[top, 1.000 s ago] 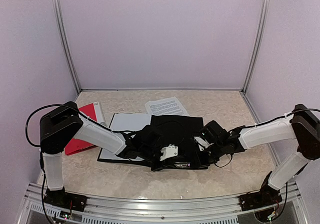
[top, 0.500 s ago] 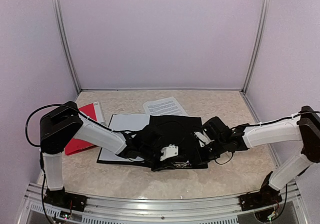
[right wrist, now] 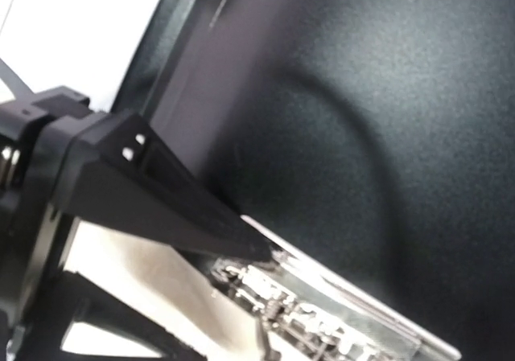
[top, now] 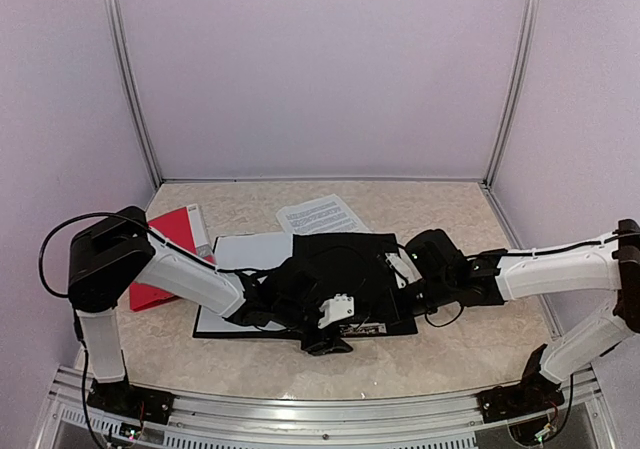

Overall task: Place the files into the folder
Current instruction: Open the spring clip on the folder.

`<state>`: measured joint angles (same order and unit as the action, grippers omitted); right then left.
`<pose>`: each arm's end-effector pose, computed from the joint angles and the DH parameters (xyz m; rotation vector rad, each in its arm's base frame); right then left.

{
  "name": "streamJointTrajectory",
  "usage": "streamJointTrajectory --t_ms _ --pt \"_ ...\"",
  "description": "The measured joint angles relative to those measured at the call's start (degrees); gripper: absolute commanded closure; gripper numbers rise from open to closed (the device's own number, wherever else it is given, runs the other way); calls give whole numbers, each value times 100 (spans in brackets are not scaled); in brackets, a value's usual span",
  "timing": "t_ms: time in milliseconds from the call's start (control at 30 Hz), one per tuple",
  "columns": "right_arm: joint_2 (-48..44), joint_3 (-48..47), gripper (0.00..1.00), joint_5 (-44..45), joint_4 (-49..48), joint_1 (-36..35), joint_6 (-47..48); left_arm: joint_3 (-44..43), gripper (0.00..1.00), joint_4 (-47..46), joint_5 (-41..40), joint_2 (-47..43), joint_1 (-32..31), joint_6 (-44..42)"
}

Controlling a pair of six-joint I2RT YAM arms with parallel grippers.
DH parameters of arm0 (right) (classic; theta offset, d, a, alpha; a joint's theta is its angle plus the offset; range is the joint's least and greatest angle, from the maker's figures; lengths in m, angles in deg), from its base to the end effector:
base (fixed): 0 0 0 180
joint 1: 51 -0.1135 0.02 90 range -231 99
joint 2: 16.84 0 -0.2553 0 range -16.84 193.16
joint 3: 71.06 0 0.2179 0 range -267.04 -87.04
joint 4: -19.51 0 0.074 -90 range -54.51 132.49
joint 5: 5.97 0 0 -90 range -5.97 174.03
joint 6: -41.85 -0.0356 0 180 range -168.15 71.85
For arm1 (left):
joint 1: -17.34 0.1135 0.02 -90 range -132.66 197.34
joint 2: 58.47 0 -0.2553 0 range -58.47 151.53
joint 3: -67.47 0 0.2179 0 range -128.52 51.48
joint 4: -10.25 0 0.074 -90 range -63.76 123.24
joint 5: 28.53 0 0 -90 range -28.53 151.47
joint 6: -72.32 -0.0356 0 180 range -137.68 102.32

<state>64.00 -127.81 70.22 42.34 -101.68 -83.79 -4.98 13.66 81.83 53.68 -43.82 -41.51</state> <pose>0.1534 0.2007 0.1973 -0.4628 2.5575 0.9303 0.1639 -0.3233 0.1374 1.7403 1.6258 -0.7335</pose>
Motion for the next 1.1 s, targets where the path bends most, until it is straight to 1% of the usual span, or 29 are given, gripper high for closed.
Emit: streamJointTrajectory --t_ms 33,100,267,300,333,533,700,900,1100 --pt "-15 0 100 20 -17 -20 -7 42 34 -2 -42 -50 -4 33" --pt "-24 2 100 79 -74 -66 -22 87 26 -4 -157 -129 -7 96" --pt "-26 2 100 223 -155 -151 -42 146 22 -15 -544 -275 -11 297" --pt "-26 2 100 251 -157 -186 -39 181 10 -33 -614 -319 -11 332" --pt "-26 0 100 273 -157 -210 -37 229 2 -52 -682 -380 -11 391" --pt "33 -190 100 457 -44 -474 2 702 1 -208 -1023 -876 -31 748" --pt "210 -549 96 560 46 -651 55 984 1 -179 -1272 -1484 -37 1027" --pt "590 -1082 87 638 146 -822 197 1143 1 192 -1740 -2341 -74 1502" --pt "920 -1453 84 658 188 -879 343 1349 1 557 -2153 -2863 -151 1869"
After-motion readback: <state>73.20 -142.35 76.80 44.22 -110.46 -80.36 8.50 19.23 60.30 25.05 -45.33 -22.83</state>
